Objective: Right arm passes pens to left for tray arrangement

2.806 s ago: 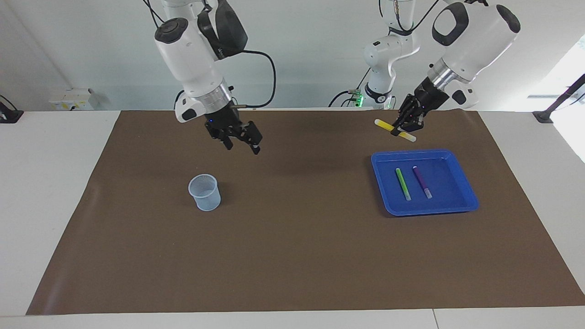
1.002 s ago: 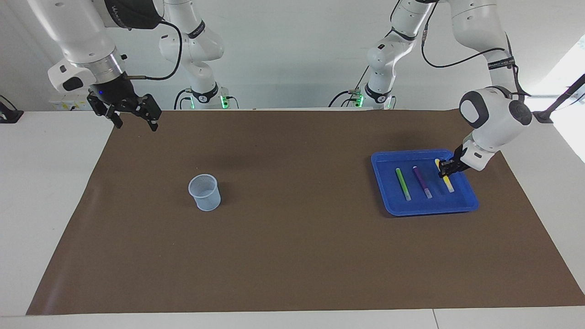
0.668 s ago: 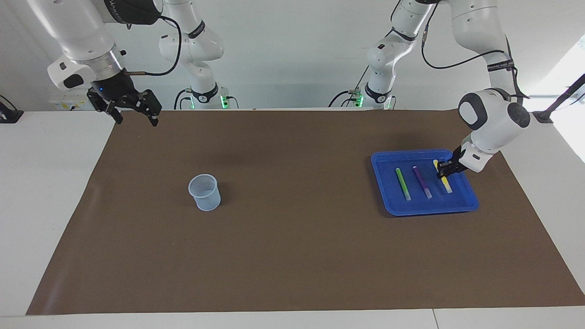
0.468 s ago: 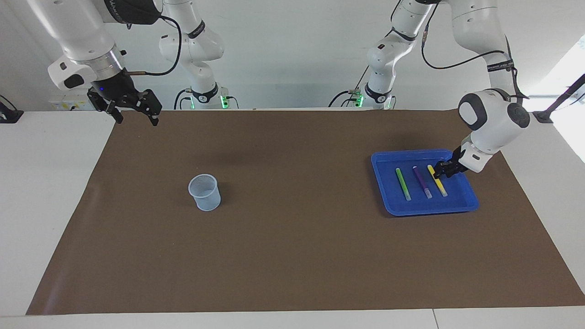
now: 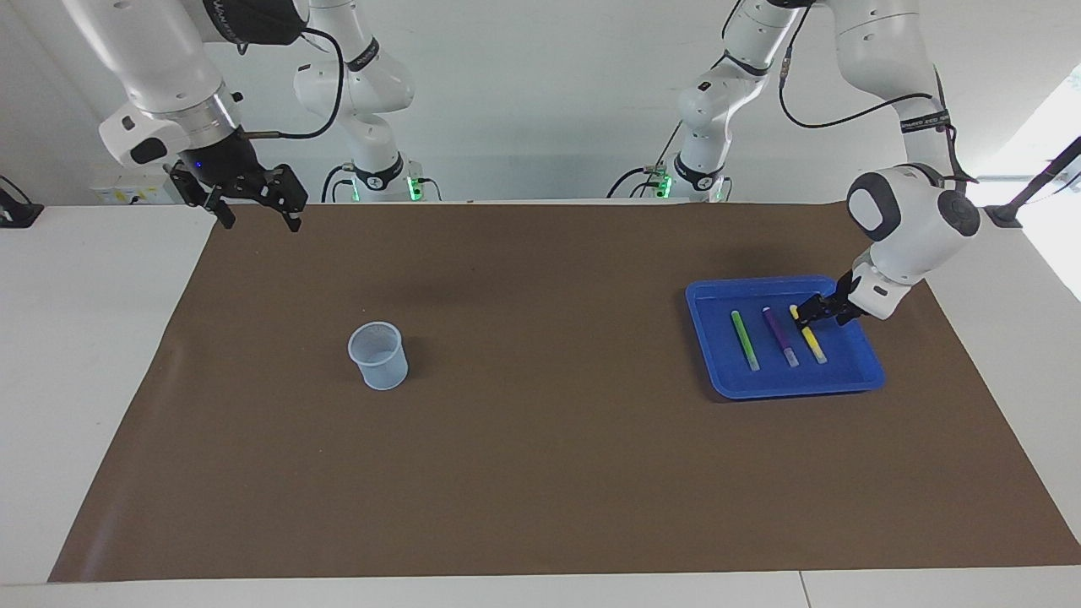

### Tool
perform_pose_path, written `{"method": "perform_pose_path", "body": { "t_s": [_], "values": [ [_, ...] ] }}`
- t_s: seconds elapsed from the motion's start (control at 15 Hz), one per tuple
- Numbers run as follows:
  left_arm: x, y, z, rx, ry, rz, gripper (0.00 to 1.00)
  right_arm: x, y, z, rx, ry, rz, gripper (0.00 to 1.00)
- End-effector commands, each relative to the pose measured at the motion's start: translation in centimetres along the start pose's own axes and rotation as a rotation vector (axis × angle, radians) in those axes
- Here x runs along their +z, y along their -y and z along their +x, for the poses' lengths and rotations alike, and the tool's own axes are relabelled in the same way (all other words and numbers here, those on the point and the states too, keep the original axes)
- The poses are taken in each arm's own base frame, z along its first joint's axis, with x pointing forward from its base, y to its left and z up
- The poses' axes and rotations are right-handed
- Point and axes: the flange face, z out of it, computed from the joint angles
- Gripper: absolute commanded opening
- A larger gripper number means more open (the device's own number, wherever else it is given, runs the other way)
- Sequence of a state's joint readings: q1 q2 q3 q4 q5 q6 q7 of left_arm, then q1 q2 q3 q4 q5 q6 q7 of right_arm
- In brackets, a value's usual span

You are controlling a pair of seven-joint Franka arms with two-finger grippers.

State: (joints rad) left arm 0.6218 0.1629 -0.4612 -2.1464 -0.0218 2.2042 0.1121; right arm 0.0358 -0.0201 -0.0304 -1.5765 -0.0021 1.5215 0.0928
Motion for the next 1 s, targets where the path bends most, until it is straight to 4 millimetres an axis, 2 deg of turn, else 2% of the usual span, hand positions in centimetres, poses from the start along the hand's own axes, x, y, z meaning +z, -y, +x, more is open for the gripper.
{"method": "perform_pose_path", "body": {
  "t_s": [0.0,0.2,0.4,0.47,0.6,0.73,0.87,0.94],
  "values": [
    [-1.2,-0.6,1.5,0.005,-0.017,0.007,1.00,-0.2,-0.2,-0.8,0.004,0.008,-0.022,1.00],
    [-4.2,-3.9,2.6,0.051,-0.014,0.014,1.00,-0.3,0.0,-0.8,-0.001,0.002,-0.019,1.00],
    [-6.0,-6.8,2.8,-0.026,-0.024,0.024,1.00,-0.3,0.0,-0.7,-0.008,-0.003,-0.020,1.00],
    [-7.5,-8.9,2.9,-0.023,-0.002,0.029,1.00,-0.4,0.0,-0.6,-0.010,-0.008,-0.019,1.00],
    [-11.5,-12.2,3.0,-0.015,0.049,0.036,1.00,-0.6,-0.1,-0.6,-0.012,-0.010,-0.028,1.00],
    [-15.8,-14.4,2.1,0.004,0.091,0.052,1.00,-0.8,-0.2,-0.5,-0.017,-0.015,-0.053,1.00],
    [-20.4,-15.5,-0.2,0.015,0.100,0.081,1.00,-0.9,-0.1,-0.5,-0.023,-0.017,-0.054,1.00],
    [-22.4,-16.8,-2.0,0.029,0.088,0.104,1.00,-0.9,-0.1,-0.5,-0.023,-0.017,-0.053,1.00]
  ]
}}
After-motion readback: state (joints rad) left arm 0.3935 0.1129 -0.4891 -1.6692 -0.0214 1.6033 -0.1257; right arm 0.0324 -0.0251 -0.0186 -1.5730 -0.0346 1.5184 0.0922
